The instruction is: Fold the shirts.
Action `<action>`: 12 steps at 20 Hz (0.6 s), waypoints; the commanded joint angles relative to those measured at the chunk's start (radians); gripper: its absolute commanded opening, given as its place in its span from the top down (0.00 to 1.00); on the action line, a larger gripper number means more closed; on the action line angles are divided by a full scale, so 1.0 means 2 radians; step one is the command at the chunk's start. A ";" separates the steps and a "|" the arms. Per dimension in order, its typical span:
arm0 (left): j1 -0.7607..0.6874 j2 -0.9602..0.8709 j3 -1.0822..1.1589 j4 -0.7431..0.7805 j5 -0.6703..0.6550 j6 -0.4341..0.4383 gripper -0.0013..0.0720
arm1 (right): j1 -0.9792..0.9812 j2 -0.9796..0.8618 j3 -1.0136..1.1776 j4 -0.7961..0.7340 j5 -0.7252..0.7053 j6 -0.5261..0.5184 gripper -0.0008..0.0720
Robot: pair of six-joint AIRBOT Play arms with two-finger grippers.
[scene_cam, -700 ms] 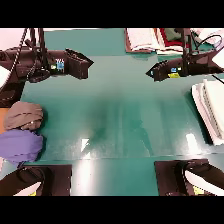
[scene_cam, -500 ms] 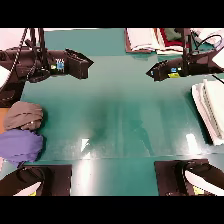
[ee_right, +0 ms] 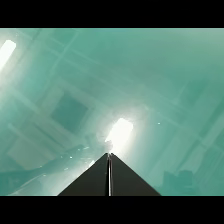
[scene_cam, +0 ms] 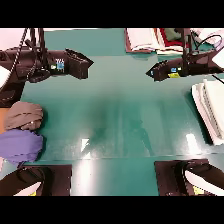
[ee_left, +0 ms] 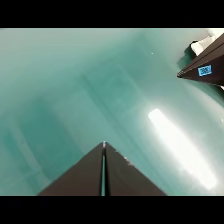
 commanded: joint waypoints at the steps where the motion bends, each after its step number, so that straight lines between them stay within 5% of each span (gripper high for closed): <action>1: 0.006 0.002 0.000 0.033 0.037 0.011 0.95 | 0.000 0.000 0.001 0.000 0.001 0.000 0.96; 6: 0.159 0.014 -0.012 0.232 -0.156 -0.061 0.95 | 0.000 0.000 0.001 0.000 0.010 0.000 0.96; 9: 0.277 0.014 -0.082 0.239 -0.181 -0.039 0.95 | 0.000 0.000 0.001 0.000 0.008 0.000 0.96; 10: 0.306 0.014 -0.115 0.238 -0.178 -0.039 0.70 | 0.000 0.000 0.001 0.000 0.009 0.000 0.96; 11: 0.327 0.014 -0.147 0.237 -0.168 -0.039 0.22 | 0.000 0.000 0.001 0.000 0.009 0.000 0.96; 12: 0.344 0.013 -0.182 0.237 -0.148 -0.042 0.01 | 0.000 0.000 0.001 0.000 0.009 0.000 0.96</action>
